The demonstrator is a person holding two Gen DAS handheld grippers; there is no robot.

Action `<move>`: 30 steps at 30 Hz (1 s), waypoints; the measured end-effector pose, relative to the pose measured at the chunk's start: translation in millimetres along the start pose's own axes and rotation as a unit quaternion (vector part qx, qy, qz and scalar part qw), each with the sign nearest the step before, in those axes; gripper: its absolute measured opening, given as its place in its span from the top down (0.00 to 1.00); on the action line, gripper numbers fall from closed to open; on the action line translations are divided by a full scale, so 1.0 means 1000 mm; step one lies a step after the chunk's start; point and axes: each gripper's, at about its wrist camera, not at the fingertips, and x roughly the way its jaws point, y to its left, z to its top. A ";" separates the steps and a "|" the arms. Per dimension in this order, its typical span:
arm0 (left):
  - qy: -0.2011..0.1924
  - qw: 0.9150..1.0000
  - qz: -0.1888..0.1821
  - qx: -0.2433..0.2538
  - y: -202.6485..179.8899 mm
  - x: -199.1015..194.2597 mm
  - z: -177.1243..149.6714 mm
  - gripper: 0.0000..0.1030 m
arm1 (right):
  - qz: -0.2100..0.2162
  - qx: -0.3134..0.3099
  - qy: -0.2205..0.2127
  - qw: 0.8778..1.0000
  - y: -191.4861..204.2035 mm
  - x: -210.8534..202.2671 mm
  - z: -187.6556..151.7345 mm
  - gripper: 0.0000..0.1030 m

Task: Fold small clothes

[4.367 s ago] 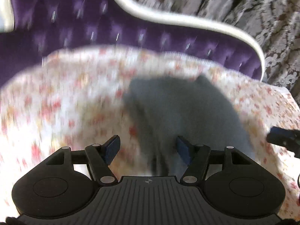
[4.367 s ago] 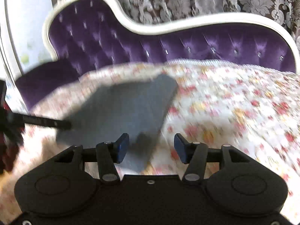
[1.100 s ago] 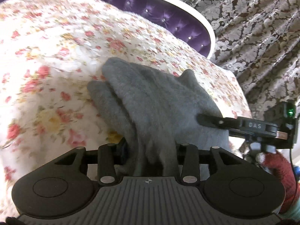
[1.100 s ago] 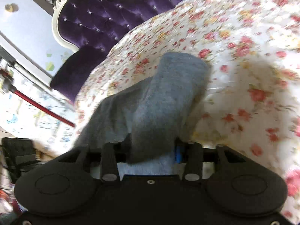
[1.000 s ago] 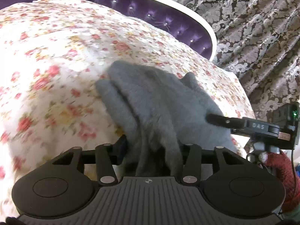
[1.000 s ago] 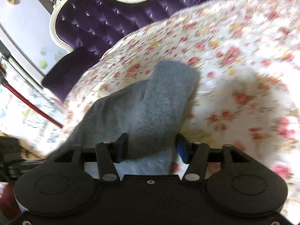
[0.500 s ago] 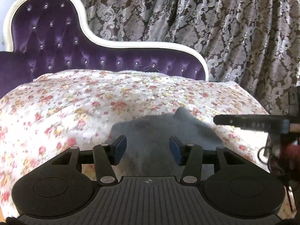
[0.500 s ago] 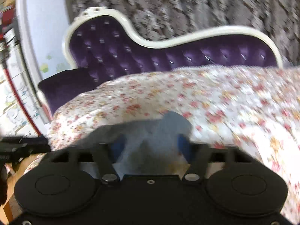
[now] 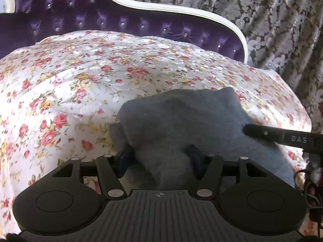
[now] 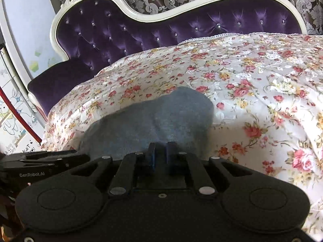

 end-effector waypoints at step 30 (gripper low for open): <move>-0.036 0.987 0.158 -0.002 -0.056 -0.098 -0.003 0.27 | -0.079 -0.055 -0.047 0.994 0.073 -0.107 -0.033 0.01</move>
